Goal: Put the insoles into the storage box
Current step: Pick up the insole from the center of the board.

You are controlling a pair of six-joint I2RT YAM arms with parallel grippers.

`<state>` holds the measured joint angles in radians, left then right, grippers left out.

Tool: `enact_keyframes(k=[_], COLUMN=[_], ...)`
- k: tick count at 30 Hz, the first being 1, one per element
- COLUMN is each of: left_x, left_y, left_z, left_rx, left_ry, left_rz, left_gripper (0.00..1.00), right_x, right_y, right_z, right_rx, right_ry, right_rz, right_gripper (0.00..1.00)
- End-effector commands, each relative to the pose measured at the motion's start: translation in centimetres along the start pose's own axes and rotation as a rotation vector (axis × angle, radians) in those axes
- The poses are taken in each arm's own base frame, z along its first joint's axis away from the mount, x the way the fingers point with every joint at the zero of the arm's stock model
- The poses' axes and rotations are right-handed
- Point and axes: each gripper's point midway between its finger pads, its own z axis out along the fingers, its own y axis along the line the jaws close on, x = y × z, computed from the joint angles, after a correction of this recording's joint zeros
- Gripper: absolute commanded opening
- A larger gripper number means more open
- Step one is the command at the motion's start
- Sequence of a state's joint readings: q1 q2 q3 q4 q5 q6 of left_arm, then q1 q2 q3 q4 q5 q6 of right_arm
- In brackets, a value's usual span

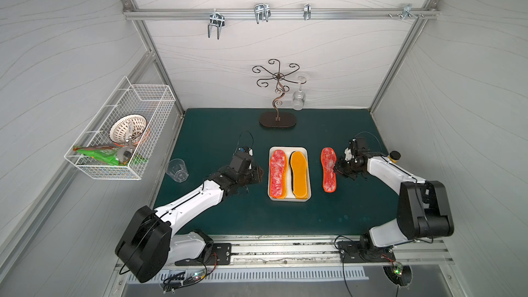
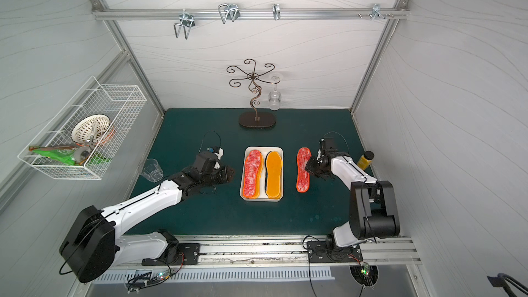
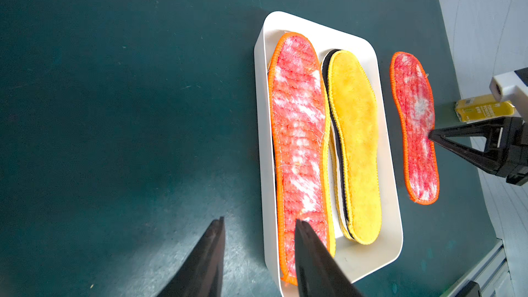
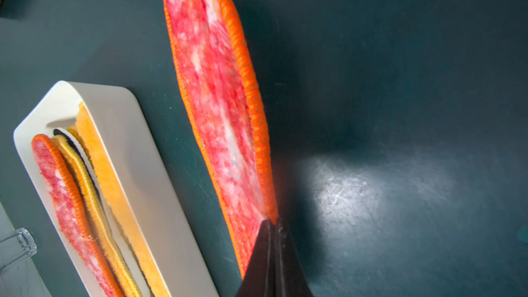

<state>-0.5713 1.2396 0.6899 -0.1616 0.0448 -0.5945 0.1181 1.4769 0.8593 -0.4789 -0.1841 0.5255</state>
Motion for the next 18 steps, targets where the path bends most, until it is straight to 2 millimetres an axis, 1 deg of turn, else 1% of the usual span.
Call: enact_keyframes(k=[1,6,8,12,15,18], left_x=[-2.0,-2.2,-2.3,-2.7,-2.7,-2.7], left_y=[-1.5,-1.9,-1.8,-1.9,-1.9,-1.8], left_z=[-1.0,-1.3,-1.5,-1.8,-1.9,-1.9], left_rx=[0.037,0.049,0.048,0.049,0.048,0.047], left_ry=[-0.052,-0.065,-0.070,-0.085,-0.090,-0.089], left_rz=[0.016,0.020,0.024,0.030,0.031,0.027], left_gripper=[0.44,0.44,0.44,0.45,0.45,0.45], right_x=[0.1,-0.4,-0.5,0.0,0.5,1.1], right_y=[0.3,1.5,2.6,5.6,7.8,9.6], right_z=[-1.6,-4.4,-5.5,-7.3,-7.7,-7.5], right_rx=[0.000,-0.024,-0.053,-0.106,-0.165,-0.208], right_ry=[-0.006,-0.053,-0.071,-0.083,-0.074,-0.064], right_rz=[-0.009,-0.033,-0.054,-0.120,-0.135,-0.142], right_gripper=[0.00,0.00,0.00,0.00,0.00,0.00])
